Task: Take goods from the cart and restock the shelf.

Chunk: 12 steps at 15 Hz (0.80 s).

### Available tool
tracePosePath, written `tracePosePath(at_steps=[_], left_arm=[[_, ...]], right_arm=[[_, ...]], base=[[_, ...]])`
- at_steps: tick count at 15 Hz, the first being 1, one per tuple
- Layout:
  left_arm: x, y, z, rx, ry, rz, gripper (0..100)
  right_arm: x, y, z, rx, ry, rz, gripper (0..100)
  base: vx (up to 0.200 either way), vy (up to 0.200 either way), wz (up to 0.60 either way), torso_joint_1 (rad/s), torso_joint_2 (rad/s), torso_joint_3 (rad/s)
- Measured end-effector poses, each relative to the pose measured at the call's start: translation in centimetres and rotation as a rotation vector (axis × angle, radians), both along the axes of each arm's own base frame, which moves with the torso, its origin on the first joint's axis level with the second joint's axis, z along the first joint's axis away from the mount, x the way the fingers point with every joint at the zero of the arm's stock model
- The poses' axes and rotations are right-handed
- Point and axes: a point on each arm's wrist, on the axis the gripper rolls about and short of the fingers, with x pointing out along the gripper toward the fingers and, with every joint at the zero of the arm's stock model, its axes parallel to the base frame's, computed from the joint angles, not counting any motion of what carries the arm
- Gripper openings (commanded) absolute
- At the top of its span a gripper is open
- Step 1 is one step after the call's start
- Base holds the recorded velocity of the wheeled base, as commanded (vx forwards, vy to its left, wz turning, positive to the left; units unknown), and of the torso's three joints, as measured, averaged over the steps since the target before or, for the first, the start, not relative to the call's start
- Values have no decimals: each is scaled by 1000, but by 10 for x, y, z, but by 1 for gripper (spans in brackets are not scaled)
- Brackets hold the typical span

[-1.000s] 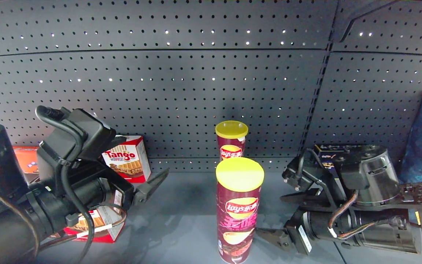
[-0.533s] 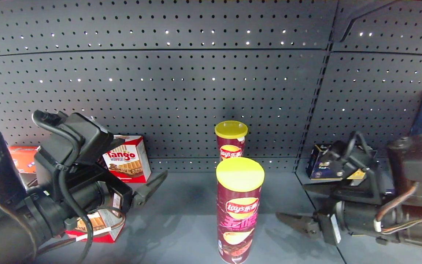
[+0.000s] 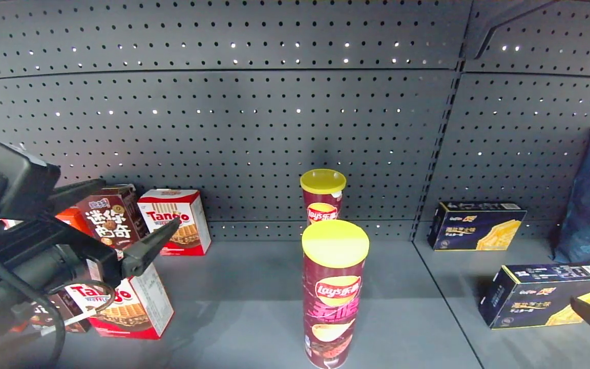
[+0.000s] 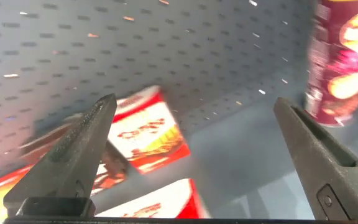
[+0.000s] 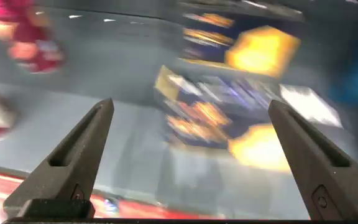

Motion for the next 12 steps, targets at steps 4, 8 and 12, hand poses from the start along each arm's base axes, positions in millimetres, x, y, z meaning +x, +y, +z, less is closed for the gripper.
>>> tracePosePath(at_steps=[4,8,12], left_arm=[[-17,10,4,-12,-47,69,100],[-60,29,4,-9,-112,116,100],[-115,52,-20,37,-36,126,100]], right_arm=[[-53,-9,-56,-12,-71,-163,100],[-78,-8,-89,-9,-85,-186,100],[-84,-8,-95,16,-119,-127,100]], base=[[0,0,0,0,0,0],[0,0,0,0,0,0],[0,0,0,0,0,0]])
